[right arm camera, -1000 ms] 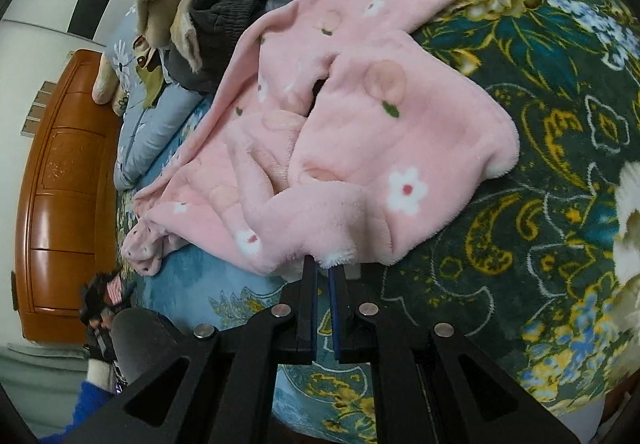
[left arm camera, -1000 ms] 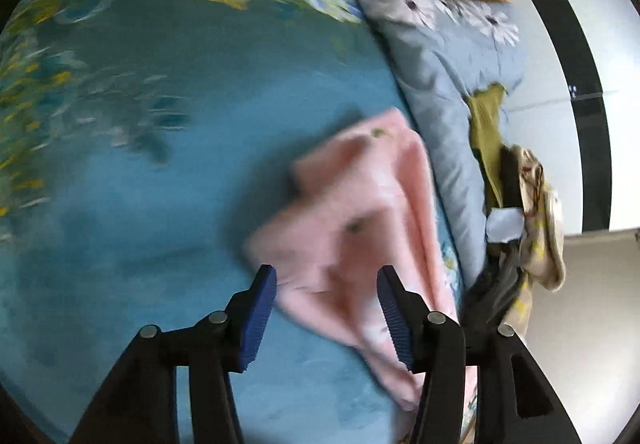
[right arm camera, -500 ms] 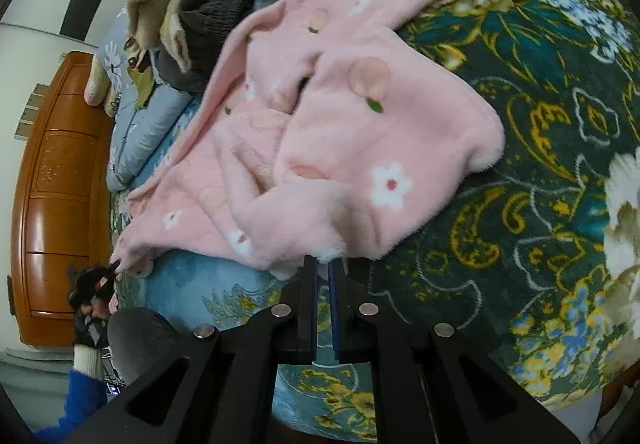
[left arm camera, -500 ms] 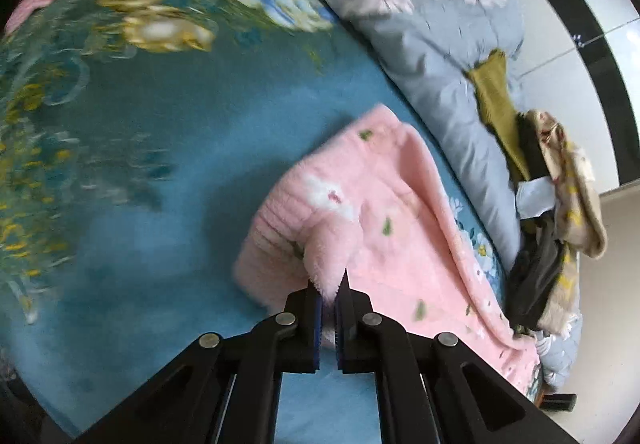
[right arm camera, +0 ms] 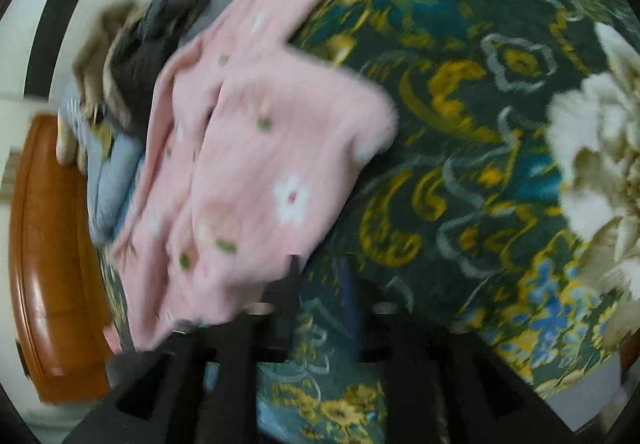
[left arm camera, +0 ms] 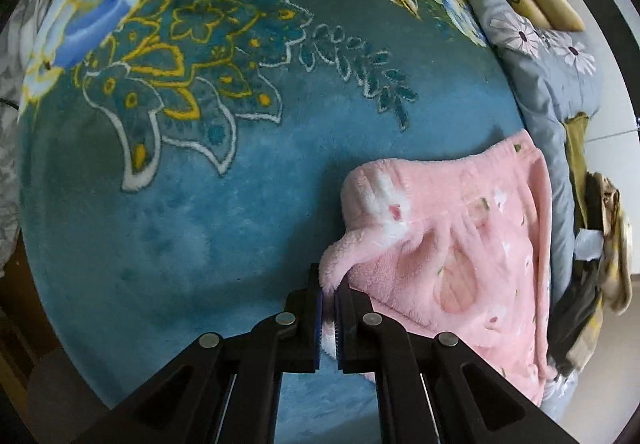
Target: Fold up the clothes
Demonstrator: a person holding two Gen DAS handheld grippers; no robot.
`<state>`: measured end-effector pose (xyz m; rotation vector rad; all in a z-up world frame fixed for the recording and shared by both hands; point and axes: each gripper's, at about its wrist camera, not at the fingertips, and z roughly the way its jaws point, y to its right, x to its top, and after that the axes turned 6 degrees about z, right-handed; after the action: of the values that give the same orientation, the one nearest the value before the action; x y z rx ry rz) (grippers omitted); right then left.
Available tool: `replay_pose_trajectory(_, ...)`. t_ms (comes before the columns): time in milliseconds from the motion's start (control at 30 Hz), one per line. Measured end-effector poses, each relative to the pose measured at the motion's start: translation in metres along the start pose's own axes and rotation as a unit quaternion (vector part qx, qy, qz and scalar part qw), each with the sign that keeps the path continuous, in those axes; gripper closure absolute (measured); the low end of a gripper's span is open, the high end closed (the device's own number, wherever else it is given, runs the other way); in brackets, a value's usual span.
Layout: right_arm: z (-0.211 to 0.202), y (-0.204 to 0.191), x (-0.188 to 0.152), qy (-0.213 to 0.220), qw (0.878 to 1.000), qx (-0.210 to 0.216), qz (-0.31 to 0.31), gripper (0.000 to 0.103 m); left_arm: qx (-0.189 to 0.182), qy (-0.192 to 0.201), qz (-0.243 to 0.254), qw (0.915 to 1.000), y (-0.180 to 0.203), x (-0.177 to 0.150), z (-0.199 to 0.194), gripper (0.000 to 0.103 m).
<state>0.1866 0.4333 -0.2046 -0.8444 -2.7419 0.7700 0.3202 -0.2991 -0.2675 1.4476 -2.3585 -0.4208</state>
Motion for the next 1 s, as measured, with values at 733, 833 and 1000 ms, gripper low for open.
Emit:
replay_pose_trajectory(733,-0.066,-0.019,0.085,0.161,0.984,0.068,0.035,0.094,-0.044,0.023,0.007,0.9987,0.004,-0.001,-0.024,0.096)
replay_pose_trajectory(833,-0.121,-0.009,0.091,0.220,0.973,0.068,0.009,0.094,-0.059,0.028,0.023,0.9976,0.009,-0.001,-0.030,0.096)
replay_pose_trajectory(1000,-0.098,0.053,0.072,0.175,0.982,-0.042,0.048,0.094,-0.051,0.021,0.017,0.9983,0.006,-0.008,-0.018,0.096)
